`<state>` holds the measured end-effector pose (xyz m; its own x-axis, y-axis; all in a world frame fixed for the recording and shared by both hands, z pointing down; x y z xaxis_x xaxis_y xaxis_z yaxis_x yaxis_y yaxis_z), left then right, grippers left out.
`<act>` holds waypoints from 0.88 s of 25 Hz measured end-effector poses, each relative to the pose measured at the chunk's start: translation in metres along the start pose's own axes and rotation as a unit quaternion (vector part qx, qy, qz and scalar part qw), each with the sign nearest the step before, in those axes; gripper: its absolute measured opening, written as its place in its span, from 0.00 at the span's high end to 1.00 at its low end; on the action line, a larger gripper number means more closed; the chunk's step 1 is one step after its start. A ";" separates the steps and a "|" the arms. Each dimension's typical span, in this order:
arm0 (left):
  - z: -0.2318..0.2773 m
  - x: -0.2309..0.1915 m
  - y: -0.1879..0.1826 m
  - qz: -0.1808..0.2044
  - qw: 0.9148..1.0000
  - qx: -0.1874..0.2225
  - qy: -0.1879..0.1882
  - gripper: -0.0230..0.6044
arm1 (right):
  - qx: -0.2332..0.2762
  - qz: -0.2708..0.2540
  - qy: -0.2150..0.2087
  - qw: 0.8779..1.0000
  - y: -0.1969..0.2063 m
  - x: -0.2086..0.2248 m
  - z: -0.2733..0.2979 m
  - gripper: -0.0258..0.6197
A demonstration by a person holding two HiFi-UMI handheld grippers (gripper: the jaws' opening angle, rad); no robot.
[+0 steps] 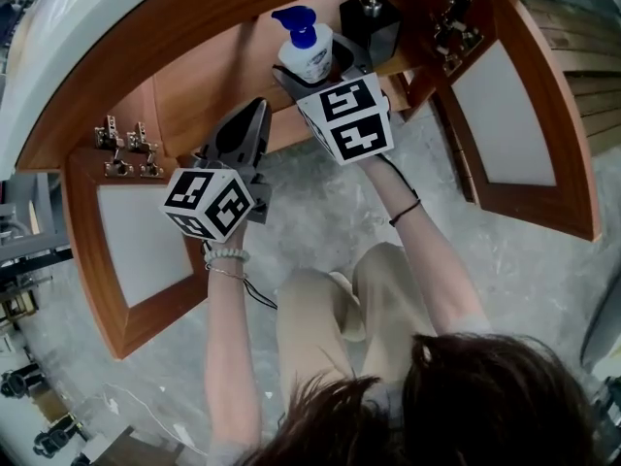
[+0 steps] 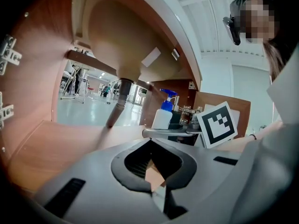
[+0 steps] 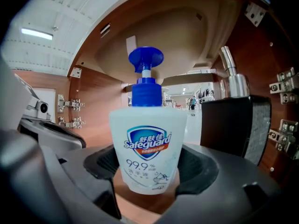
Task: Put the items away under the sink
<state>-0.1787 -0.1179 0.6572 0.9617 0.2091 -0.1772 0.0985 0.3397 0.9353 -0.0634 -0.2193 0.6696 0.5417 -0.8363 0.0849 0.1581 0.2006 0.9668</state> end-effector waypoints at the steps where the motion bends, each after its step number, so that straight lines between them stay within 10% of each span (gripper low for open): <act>1: 0.001 -0.003 0.001 -0.001 1.000 0.001 -0.001 0.96 | 0.001 0.001 0.002 1.000 0.001 0.000 0.003 0.39; 22: -0.007 -0.008 0.002 -0.016 1.000 -0.003 -0.008 0.96 | -0.020 -0.001 0.003 1.000 0.007 -0.001 0.017 0.39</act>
<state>-0.1880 -0.1128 0.6589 0.9622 0.1836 -0.2013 0.1271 0.3507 0.9278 -0.0765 -0.2260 0.6808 0.5461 -0.8338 0.0809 0.1924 0.2188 0.9566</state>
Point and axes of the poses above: the fingertips, and each gripper's own axes: z forward along the fingers, x to its right, y out of its underside, the point moved 7 cm from there along -z, backward along the fingers, and after that the axes turned 11 degrees about -y, right-handed, at the moved point
